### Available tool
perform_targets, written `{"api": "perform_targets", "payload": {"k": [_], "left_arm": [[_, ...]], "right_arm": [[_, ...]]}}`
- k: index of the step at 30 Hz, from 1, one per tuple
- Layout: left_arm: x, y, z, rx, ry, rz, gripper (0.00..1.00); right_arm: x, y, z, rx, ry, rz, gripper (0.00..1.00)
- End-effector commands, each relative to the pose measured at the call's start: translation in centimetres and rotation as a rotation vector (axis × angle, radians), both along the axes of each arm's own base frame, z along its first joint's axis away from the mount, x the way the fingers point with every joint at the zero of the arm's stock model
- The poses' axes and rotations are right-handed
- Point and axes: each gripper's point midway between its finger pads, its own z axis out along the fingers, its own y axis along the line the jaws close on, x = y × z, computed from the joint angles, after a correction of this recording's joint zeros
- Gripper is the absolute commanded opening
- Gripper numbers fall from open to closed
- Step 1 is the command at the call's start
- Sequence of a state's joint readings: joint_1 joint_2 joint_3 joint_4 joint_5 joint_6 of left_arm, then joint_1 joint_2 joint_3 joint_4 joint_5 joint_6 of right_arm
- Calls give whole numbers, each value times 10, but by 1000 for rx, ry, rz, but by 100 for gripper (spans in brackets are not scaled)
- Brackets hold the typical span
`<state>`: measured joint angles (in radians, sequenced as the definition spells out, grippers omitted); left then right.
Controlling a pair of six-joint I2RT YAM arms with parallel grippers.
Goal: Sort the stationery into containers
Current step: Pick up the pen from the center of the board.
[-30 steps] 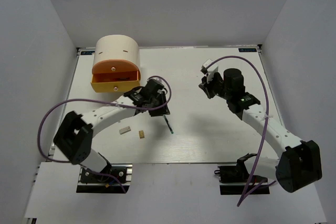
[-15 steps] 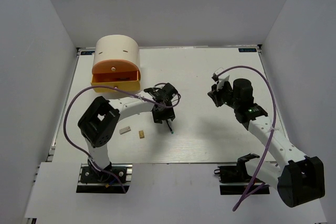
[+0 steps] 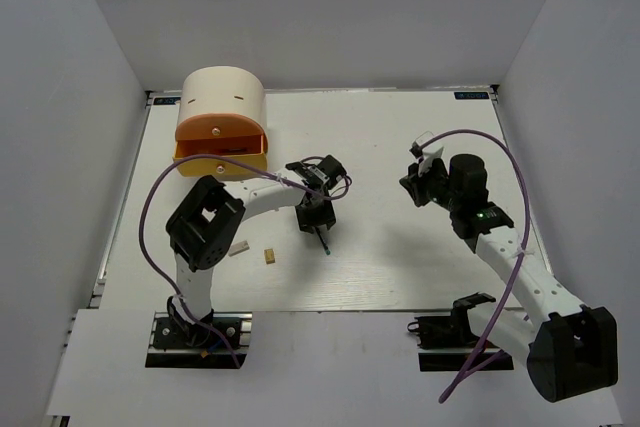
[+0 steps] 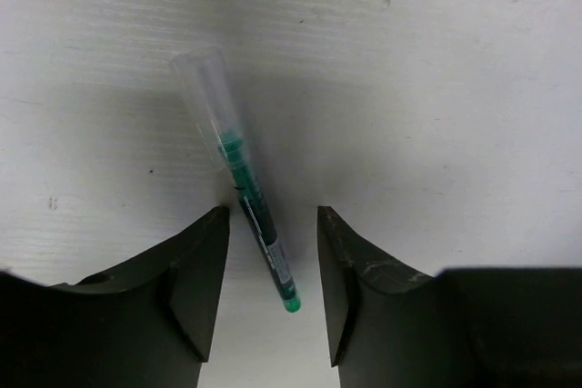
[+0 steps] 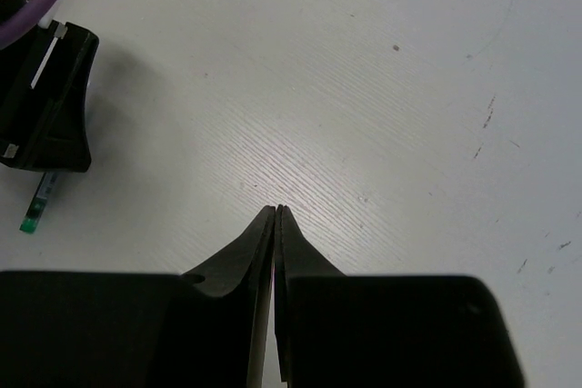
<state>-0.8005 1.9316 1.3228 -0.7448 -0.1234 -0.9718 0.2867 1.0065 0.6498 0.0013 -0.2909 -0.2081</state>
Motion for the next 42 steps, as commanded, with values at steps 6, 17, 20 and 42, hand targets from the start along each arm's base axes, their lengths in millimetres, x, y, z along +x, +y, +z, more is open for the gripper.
{"api": "perform_targets", "payload": {"k": [6,17,20,42], "left_arm": [[-11,13,-13,94,54,3,50],[-25,30,-34,232,95,-55,28],[-23,25,-30,194,69,-66,15],[58,70,251,-321,-810,450,1]], "right_arm": [[1,-3,6,47,-24,-16,8],[1,-5,7,65,-23,-23,8],[-1,-5,6,67,-24,-22,8],[-1,-4,1,69,-27,-7,8]]}}
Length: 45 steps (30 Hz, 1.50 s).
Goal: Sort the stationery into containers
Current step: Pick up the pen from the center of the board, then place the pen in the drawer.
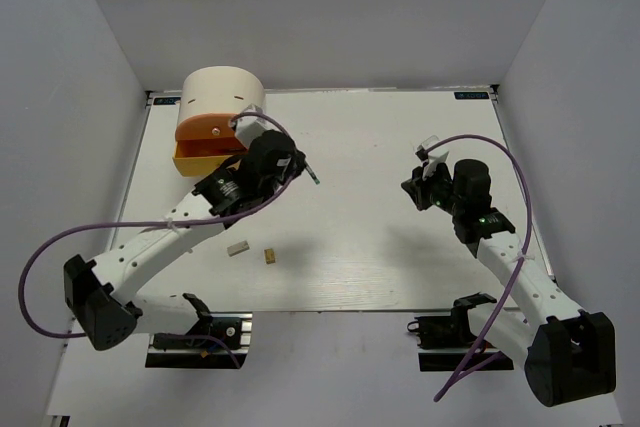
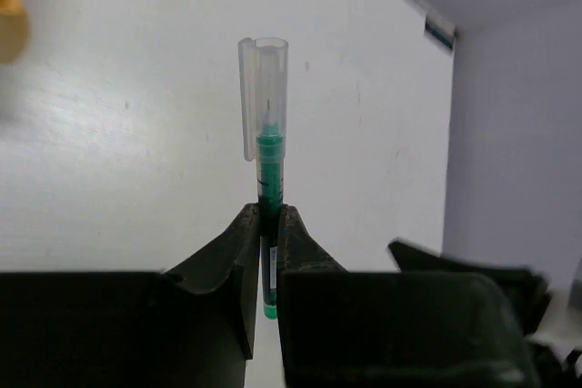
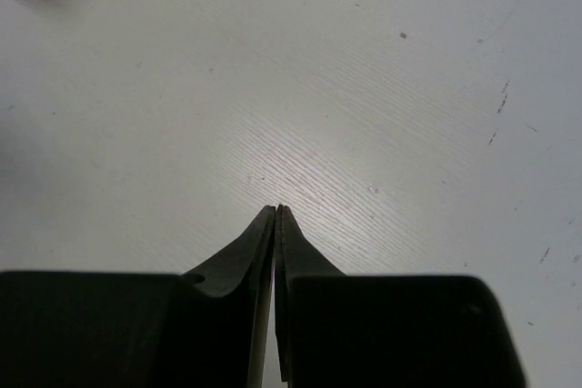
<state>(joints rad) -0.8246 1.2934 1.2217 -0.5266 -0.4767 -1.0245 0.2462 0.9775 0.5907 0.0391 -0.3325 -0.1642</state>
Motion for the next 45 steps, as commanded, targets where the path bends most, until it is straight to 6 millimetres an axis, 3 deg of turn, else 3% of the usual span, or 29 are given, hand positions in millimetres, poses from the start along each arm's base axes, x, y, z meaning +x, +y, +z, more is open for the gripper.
{"api": "perform_targets", "payload": {"k": [1,4,11,20,32,42,45], "left_arm": [[19,50,19,-50,-82,284,1],[29,85,36,-109,-169,472,0],[48,132,56,-112,-264,685,0],[73,167,34,-77,-232,846,0],[99,189,8,-88,-198,917,0],[102,198,-7,-74,-161,936,17],[100,198,-12,-75,-152,943,26]], "right_arm": [[4,3,9,18,-49,13,8],[4,3,10,18,-53,15,8],[4,1,8,17,-52,10,8],[3,-1,7,8,-53,1,8],[3,-6,2,-6,-55,-12,8],[4,-5,0,0,-47,-9,9],[5,-5,1,2,-47,-10,9]]}}
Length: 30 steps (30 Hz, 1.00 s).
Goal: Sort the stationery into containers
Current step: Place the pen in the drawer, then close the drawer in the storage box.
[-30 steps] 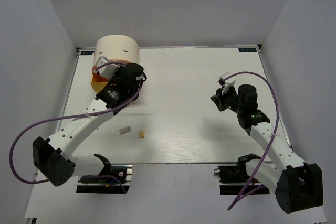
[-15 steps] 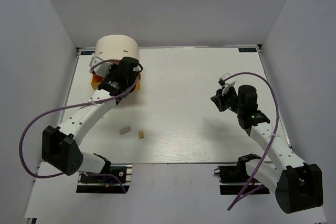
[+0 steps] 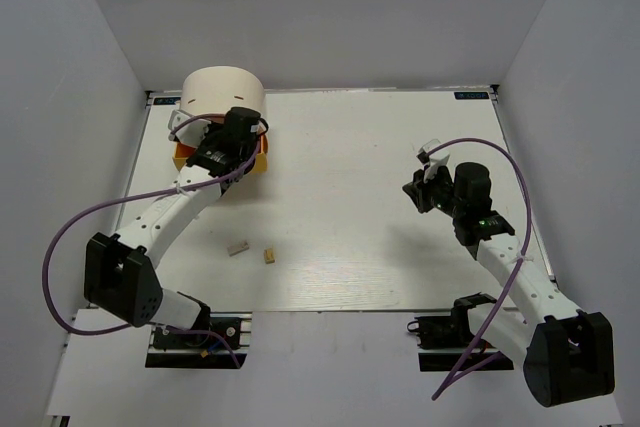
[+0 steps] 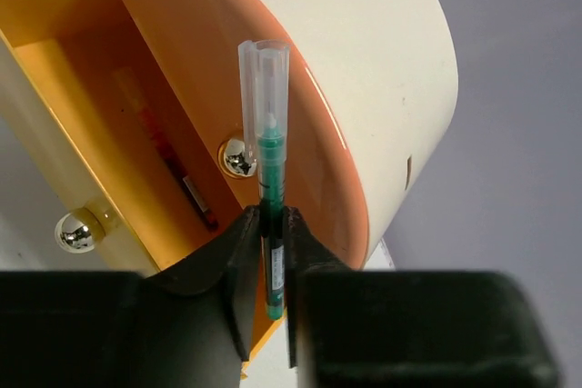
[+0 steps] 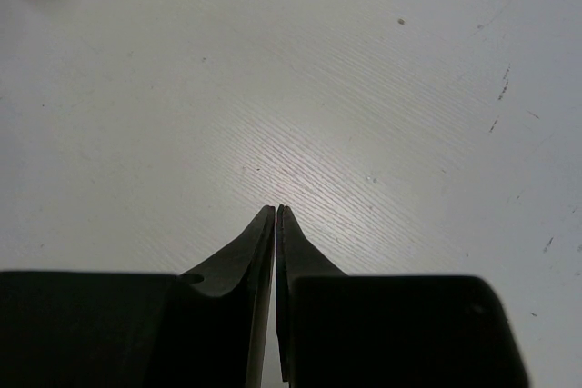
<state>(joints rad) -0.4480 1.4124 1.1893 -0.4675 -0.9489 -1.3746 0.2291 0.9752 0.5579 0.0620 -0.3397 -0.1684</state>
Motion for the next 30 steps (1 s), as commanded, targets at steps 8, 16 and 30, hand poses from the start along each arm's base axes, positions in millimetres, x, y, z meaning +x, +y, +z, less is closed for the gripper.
{"api": "perform_targets", "payload": {"k": [8,16,30], "left_arm": [[-4,7,-8,-24,8,29,43],[-7,3,7,-54,-12,-6,47],[-84,-38,-10,136,169,-633,30]], "right_arm": [[7,0,10,-3,-53,9,12],[4,3,9,-11,-54,39,15],[6,7,7,-25,-46,74,7]]}}
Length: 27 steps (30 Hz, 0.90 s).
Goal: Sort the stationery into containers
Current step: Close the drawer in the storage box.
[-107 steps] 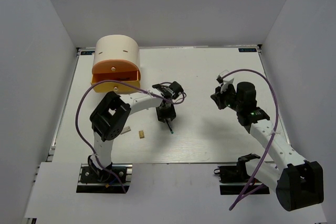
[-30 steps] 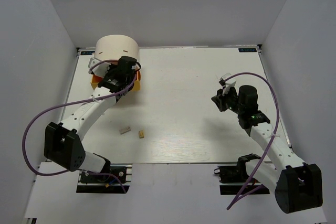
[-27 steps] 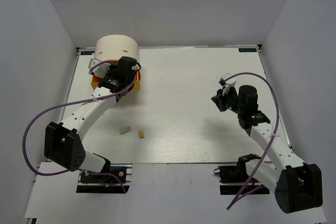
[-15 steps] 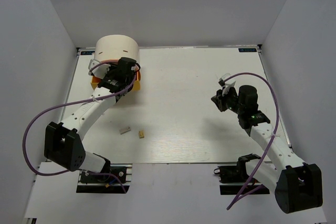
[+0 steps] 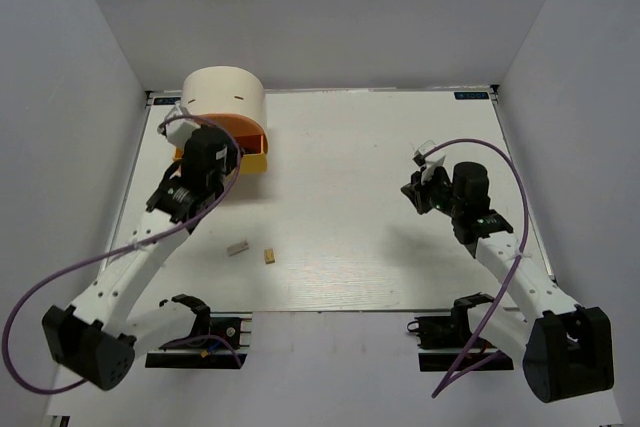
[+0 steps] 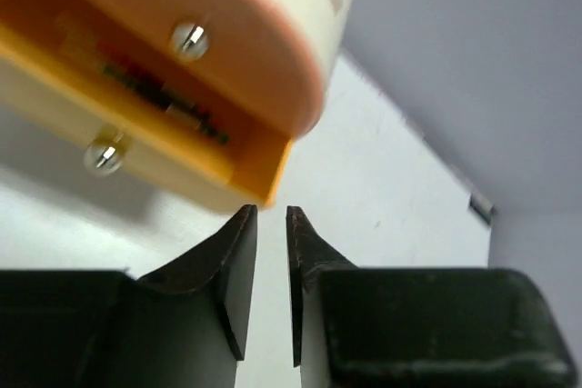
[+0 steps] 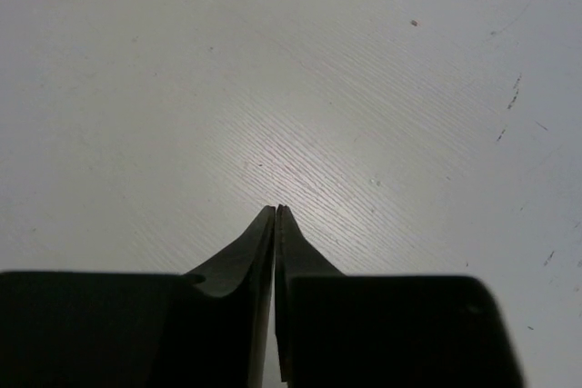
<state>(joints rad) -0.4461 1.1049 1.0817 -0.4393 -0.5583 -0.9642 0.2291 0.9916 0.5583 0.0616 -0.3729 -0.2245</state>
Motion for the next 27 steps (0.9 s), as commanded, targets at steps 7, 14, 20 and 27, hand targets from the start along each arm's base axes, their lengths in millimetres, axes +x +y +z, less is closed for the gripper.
{"api": "perform_targets", "payload": {"k": [7,14,20,27], "left_arm": [[-71,-6,-112,14,201,-226,55],[-58,11,-140,85,225,-210,64],[-28,18,-136,46,151,-184,59],[2,27,-136,-59,99,-128,59]], "right_arm": [[17,19,17,38,82,76,0],[25,25,22,57,87,96,15],[23,22,18,41,83,87,15],[19,18,14,32,80,71,15]]}}
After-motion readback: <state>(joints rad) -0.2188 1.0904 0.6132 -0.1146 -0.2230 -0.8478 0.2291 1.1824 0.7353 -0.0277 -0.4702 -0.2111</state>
